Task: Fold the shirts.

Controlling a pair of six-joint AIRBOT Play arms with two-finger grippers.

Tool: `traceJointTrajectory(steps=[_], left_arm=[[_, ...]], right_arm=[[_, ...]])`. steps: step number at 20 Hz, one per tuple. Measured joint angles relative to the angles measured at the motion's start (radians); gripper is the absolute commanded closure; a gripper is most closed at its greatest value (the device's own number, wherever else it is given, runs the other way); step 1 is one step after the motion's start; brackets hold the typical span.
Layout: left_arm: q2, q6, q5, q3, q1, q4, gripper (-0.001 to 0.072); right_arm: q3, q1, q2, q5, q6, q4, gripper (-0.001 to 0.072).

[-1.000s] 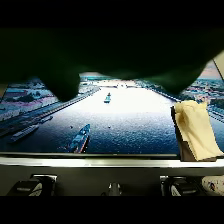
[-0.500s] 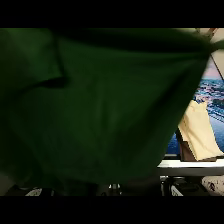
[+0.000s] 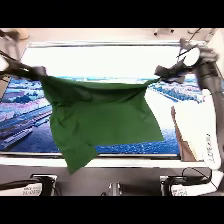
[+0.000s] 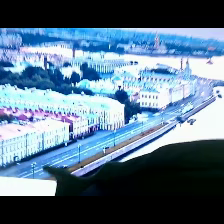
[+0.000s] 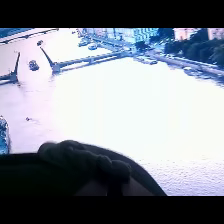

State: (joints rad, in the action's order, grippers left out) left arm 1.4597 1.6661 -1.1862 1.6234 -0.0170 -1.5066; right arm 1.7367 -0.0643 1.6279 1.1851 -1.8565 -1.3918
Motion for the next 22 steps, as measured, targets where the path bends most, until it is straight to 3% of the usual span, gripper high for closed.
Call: traceJointTrajectory(steps=[1, 2, 3, 4, 6, 7, 8, 11, 13, 17, 22], left_arm=[[0.044, 0.006, 0.002, -0.005, 0.001, 0.019, 0.068], [0.087, 0.01, 0.002, -0.01, 0.002, 0.05, 0.0604], [0.124, 0.013, -0.005, -0.014, 0.002, 0.082, 0.0271], [0.15, 0.014, -0.014, -0.016, 0.004, 0.111, 0.0025], [0.18, 0.005, -0.064, -0.02, 0.018, 0.152, 0.0116], [0.186, -0.018, -0.105, -0.029, 0.032, 0.159, 0.0238], [0.18, -0.048, -0.15, -0.053, 0.055, 0.165, 0.0263], [0.09, -0.136, -0.237, -0.262, 0.146, 0.212, 0.0261], [-0.016, -0.198, -0.225, -0.467, 0.22, 0.256, 0.0259], [-0.197, -0.291, -0.116, -0.803, 0.356, 0.342, 0.0258], [-0.219, -0.342, -0.01, -0.938, 0.389, 0.409, 0.0261]], right_arm=[[-0.002, 0.0, 0.043, -0.027, -0.005, 0.044, 0.0692], [-0.004, 0.0, 0.076, -0.04, -0.013, 0.078, 0.0666], [-0.005, 0.0, 0.101, -0.054, -0.014, 0.115, 0.0461], [-0.004, 0.0, 0.117, -0.069, -0.014, 0.142, 0.025], [0.002, 0.015, 0.131, -0.053, 0.024, 0.179, 0.0207], [0.005, 0.033, 0.126, -0.021, 0.06, 0.188, 0.0209], [0.006, 0.055, 0.119, 0.031, 0.094, 0.195, 0.0216], [-0.029, 0.135, 0.089, 0.226, 0.202, 0.18, 0.023], [-0.113, 0.167, 0.046, 0.296, 0.245, 0.147, 0.023], [-0.318, 0.195, -0.047, 0.317, 0.293, 0.141, 0.0229], [-0.433, 0.202, -0.089, 0.336, 0.334, 0.118, 0.0227]])
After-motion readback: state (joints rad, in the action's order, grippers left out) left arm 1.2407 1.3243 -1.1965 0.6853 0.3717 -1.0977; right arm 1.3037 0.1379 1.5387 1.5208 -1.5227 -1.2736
